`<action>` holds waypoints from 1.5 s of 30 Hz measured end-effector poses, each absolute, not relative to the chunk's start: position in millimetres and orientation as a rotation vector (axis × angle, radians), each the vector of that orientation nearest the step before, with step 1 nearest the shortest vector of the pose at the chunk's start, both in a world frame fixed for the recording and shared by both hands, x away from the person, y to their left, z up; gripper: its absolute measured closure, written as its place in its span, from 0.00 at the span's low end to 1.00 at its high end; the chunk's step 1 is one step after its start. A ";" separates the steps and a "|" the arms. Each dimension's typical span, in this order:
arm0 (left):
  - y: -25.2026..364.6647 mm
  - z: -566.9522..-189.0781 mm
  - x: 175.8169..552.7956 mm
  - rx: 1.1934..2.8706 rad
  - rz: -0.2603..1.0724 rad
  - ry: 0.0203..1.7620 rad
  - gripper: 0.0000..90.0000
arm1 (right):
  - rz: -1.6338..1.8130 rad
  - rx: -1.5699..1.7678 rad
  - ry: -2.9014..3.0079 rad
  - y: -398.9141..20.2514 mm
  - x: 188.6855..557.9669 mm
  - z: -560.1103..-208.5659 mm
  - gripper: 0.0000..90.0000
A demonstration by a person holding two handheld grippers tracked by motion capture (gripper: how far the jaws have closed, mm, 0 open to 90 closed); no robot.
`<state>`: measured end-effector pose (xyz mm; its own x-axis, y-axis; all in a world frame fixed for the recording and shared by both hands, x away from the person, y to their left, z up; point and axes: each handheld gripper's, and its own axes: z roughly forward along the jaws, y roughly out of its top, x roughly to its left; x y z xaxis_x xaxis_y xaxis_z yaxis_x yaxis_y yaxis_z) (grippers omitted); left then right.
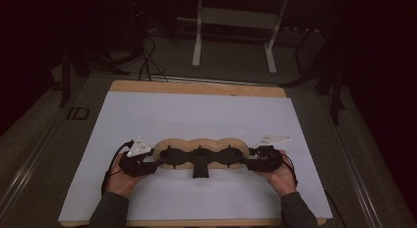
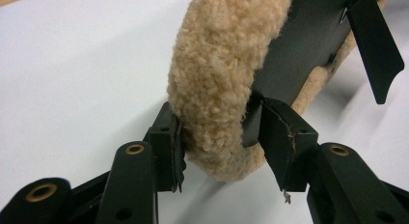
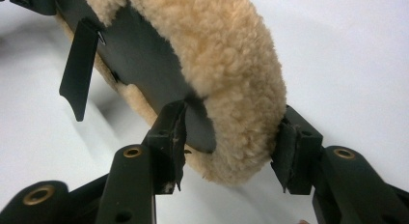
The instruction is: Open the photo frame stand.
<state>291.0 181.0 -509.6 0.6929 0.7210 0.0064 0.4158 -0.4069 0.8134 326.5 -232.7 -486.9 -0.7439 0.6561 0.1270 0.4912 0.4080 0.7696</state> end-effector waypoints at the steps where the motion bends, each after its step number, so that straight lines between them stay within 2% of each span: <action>1: 181.0 -509.6 291.0 2.053 0.456 0.870 0.60 | 1.246 1.018 2.464 -232.8 326.9 -487.1 0.56; 8: 172.9 -509.3 294.7 2.059 0.539 0.861 0.60 | 1.241 1.037 2.430 -233.8 329.6 -489.4 0.54; 21: 154.0 -510.8 293.6 2.107 0.791 0.820 0.59 | 1.171 1.050 2.375 -228.2 334.0 -498.3 0.47; 45: 154.4 -510.8 286.1 2.100 0.749 0.849 0.58 | 1.209 1.069 2.381 -231.4 328.8 -500.1 0.44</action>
